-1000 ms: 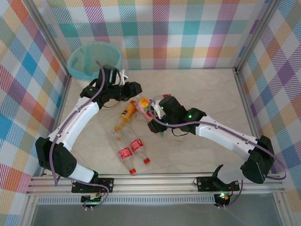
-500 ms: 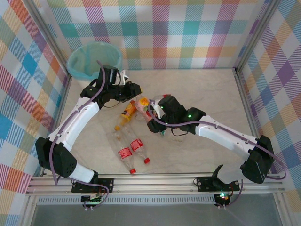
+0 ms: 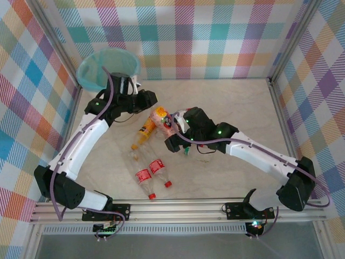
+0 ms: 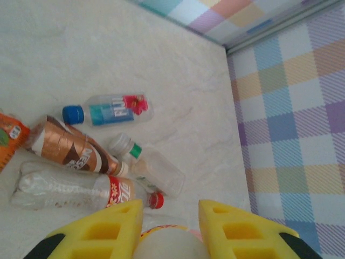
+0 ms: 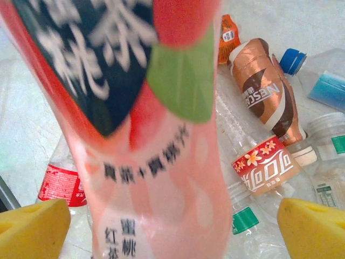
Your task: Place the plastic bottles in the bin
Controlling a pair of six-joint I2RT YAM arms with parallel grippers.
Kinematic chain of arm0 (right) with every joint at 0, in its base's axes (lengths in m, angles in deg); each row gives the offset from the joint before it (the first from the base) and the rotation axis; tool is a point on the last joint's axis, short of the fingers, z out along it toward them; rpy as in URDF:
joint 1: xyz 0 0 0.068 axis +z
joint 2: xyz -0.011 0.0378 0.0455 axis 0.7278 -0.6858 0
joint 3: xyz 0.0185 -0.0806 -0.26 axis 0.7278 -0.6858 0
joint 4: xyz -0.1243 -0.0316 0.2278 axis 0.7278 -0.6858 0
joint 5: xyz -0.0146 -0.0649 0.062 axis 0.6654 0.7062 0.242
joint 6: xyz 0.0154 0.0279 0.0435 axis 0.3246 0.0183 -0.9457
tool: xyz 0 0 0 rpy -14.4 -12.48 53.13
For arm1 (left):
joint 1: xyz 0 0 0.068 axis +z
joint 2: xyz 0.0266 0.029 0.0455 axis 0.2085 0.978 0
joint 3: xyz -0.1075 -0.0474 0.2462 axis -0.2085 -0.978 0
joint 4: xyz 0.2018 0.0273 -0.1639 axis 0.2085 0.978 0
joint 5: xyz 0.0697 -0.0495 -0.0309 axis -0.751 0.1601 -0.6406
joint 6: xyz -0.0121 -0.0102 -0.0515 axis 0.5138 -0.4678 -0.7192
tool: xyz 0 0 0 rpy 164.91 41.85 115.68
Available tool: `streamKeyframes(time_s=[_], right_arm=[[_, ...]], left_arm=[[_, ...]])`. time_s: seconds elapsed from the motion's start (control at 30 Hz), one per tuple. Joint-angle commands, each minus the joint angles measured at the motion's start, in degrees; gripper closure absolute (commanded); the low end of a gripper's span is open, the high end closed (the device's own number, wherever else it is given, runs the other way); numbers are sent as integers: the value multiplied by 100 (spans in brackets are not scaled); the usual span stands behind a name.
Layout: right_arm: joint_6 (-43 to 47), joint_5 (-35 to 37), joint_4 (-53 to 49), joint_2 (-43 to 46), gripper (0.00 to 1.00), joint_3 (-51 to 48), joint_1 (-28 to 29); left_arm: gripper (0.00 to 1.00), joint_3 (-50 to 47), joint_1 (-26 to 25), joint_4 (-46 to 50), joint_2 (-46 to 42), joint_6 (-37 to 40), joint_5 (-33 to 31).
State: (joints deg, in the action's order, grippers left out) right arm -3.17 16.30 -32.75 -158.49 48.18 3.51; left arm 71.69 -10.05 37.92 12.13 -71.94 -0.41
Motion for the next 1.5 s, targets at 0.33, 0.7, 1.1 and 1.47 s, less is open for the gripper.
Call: streamKeyframes(time_s=[0.33, 0.7, 1.1, 1.47], right_arm=[[193, 322, 821, 1049, 0, -17, -28], [416, -126, 1039, 546, 1, 1003, -29], [23, -783, 944, 45, 0, 1333, -29], [-150, -1298, 298, -658, 0, 1868, -27]], left_arm=[[100, 2471, 97, 508, 81, 801, -1040], [100, 4695, 383, 730, 974, 1538, -2568], [100, 5129, 977, 812, 1385, 2442, -4229], [100, 5006, 1448, 1581, 2128, 2533, -3644]])
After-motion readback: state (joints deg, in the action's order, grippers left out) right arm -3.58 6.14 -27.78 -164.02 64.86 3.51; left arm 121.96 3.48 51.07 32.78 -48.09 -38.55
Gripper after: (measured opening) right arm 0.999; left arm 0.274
